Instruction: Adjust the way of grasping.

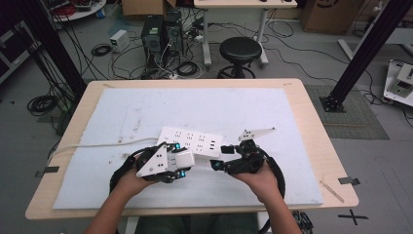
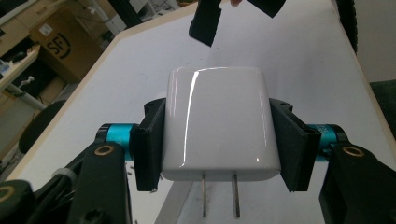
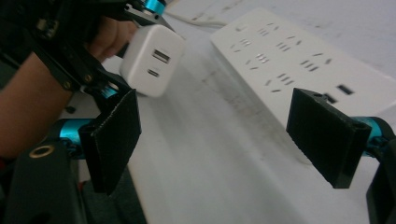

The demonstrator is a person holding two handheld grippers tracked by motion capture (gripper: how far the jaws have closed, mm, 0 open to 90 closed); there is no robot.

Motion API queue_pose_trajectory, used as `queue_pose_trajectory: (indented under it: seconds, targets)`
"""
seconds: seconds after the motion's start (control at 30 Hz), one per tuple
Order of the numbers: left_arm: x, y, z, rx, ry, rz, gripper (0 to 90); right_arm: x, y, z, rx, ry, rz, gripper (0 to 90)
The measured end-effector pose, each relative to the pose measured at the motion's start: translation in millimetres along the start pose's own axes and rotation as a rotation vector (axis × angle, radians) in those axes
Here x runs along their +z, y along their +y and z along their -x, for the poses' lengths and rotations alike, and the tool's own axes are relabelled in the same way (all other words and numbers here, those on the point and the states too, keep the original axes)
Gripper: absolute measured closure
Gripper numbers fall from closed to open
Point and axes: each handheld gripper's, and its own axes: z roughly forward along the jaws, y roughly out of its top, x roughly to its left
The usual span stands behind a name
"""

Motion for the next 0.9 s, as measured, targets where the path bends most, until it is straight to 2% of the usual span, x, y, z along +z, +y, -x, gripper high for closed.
queue_pose_trajectory:
  seconds: [0.2,0.3,0.37,0.4,0.63,0.67,0.9]
  targets:
    - [7.1,5.6,11.8,0.093,0.021,0.008,42.4,12.2,-1.8,-4.2,0.058,0.093,0.002,18.0]
    - [9.9,8.2,15.2,0.117,0.027,0.013,42.4,17.6,-3.3,-3.3,0.076,0.121,0.009,18.0]
    - [11.6,9.4,16.5,0.122,0.027,0.019,42.5,20.9,-4.6,-2.1,0.095,0.139,0.016,18.0]
    - [12.4,10.1,17.3,0.124,0.032,0.022,42.4,24.5,-5.6,-1.2,0.111,0.167,0.025,18.0]
    - [15.3,14.6,20.2,0.139,0.029,0.036,42.4,31.6,-6.3,-1.2,0.129,0.2,0.019,19.6]
    - [16.0,16.6,20.7,0.141,0.027,0.043,42.4,35.0,-6.7,-1.2,0.134,0.233,0.021,24.6]
    - [20.0,20.0,22.7,0.149,0.027,0.053,42.5,38.4,-6.6,-2.2,0.141,0.271,0.044,32.6]
